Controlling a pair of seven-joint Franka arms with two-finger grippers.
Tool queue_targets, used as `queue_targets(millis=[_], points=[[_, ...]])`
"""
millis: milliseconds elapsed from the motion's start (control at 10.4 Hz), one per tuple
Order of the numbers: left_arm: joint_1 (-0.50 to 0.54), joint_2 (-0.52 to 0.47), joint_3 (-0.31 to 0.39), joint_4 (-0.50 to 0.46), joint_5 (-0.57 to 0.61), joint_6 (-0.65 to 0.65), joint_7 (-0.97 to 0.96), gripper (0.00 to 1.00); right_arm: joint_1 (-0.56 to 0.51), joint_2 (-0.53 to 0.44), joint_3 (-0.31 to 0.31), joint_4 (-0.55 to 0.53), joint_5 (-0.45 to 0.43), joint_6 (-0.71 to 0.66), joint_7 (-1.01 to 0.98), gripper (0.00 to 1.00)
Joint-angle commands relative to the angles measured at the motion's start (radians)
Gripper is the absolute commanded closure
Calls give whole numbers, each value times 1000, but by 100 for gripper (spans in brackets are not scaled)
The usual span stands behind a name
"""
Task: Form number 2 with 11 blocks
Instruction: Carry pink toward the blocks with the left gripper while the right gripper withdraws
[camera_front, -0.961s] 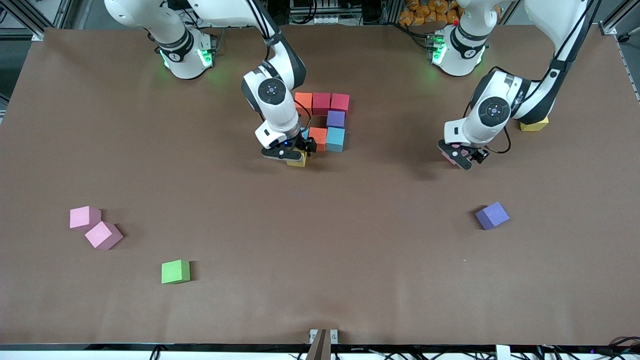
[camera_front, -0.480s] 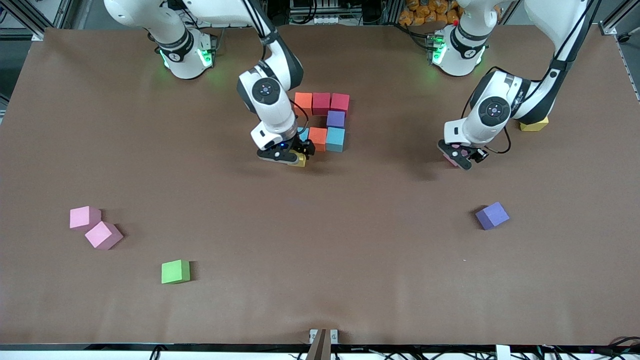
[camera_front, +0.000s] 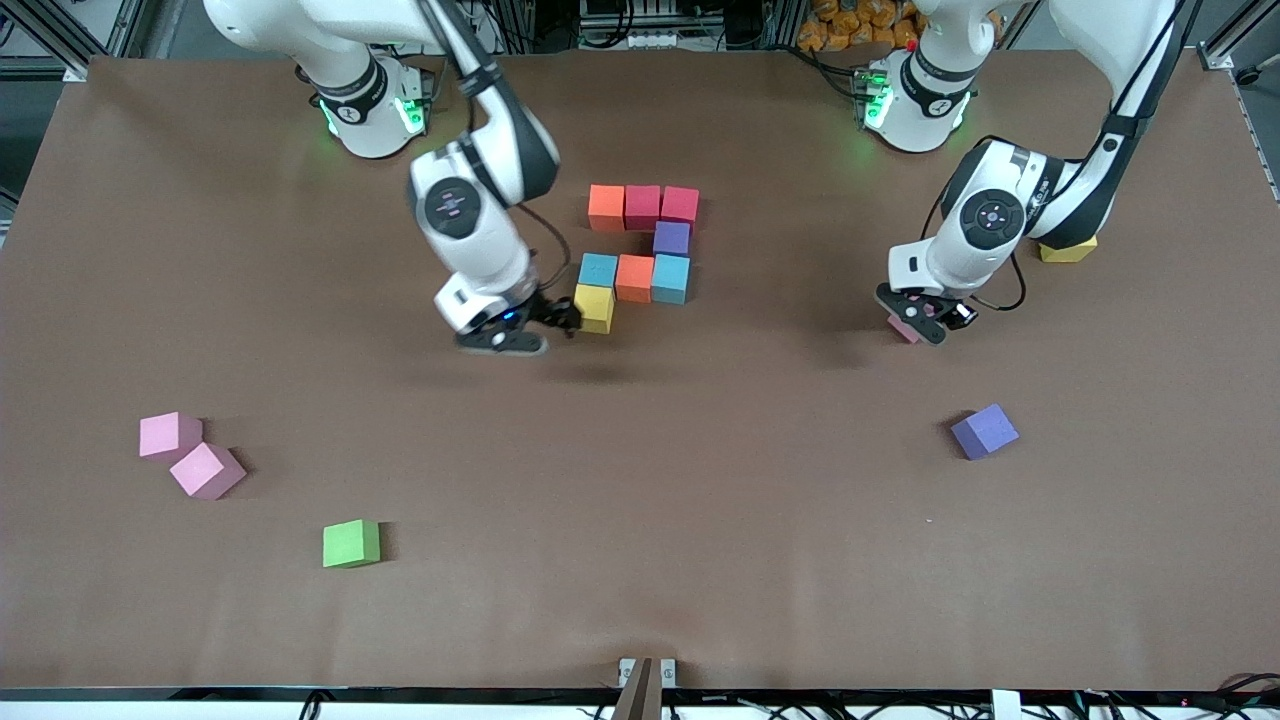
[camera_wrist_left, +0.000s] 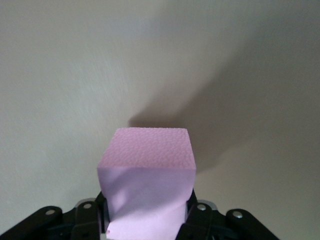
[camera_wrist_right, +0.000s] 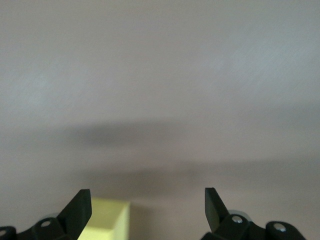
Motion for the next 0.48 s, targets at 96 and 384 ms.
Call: queue_targets(millis=[96,384], points=[[-92,-9,-2,107,-254,-11,-38,62,-189,-1,-4,40,-9,-21,-328,0],[-253,45,7,295,-298,-137,-326,63,-315,52,-3,98,-9,-11,-529,0]])
